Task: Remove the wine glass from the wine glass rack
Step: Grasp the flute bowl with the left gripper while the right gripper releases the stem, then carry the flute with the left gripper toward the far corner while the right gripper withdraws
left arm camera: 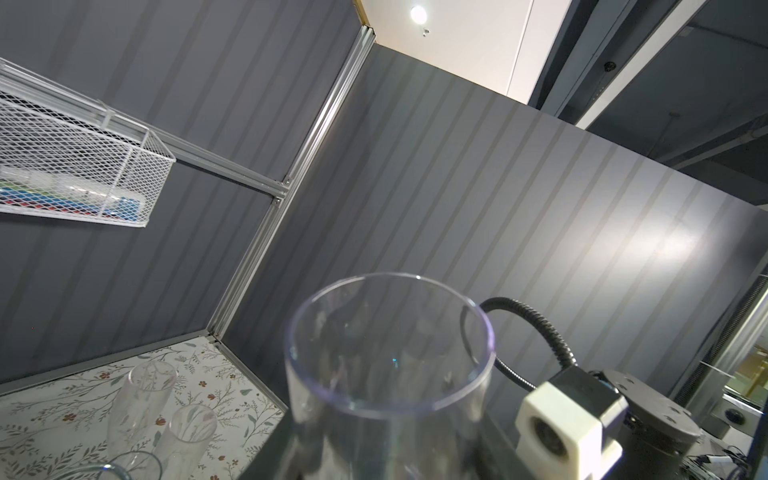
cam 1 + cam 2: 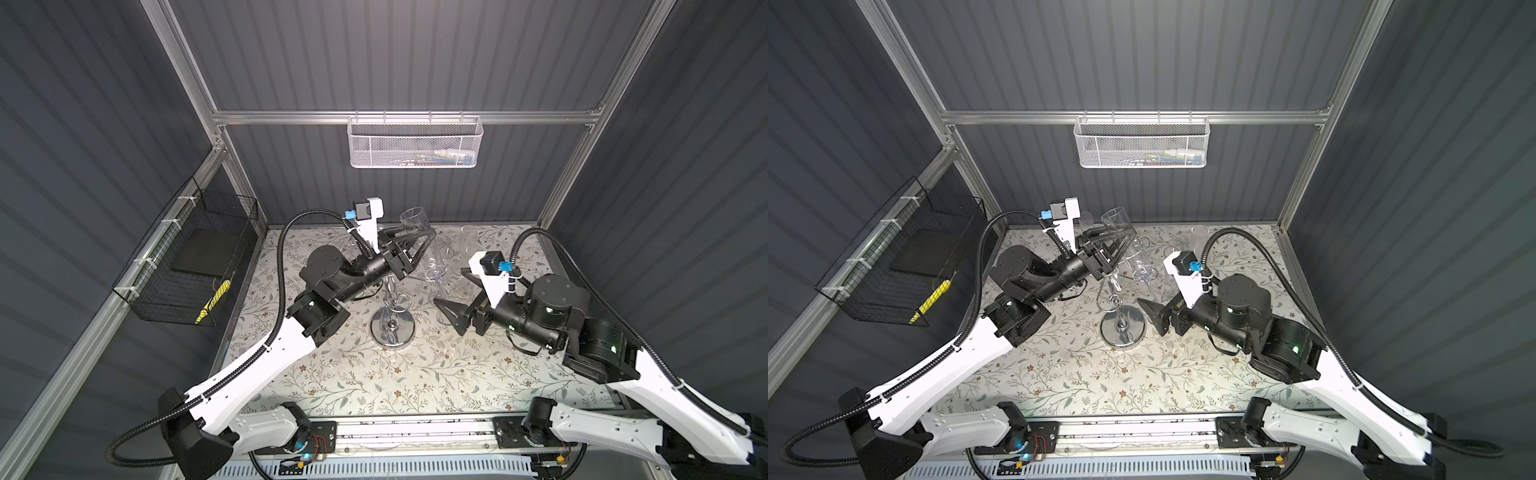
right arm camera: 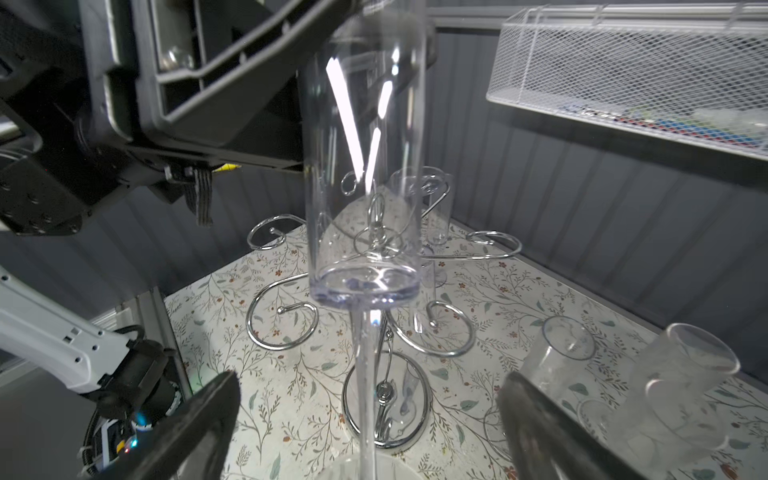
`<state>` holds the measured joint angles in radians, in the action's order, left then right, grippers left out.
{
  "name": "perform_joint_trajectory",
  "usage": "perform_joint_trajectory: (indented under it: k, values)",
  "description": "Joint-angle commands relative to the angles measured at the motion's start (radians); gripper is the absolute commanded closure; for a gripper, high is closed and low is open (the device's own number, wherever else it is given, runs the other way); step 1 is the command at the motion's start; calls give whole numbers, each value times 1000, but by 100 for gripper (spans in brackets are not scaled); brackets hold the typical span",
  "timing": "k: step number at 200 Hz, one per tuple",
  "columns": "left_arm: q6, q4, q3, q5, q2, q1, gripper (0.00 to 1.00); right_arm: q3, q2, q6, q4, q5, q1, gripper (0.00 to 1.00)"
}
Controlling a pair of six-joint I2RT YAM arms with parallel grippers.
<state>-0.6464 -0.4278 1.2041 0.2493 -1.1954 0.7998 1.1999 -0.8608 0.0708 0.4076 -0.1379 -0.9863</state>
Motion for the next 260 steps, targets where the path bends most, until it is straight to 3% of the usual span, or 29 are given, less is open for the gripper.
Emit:
perform_joint_trajectory:
  k: [1,55,129,175,231,260]
  values:
    - [58,3,41,-32,37,6,60,-47,93,16,-135,-118,-3,1]
    - [203,91,178,-66,28,4,60,-126,268,18,-184,-238,-3,1]
    - [442,239,414,-137,-20,4,60,-131,289,44,-141,-243,-3,1]
    - [685,359,474,-295,-18,3,60,-128,260,47,-138,-222,-4,1]
    - [976,384,462,-515,22,2,61,-128,249,44,-133,-222,-4,1]
    - [1023,412,469,-599,25,-33,61,-132,243,45,-134,-224,-3,1]
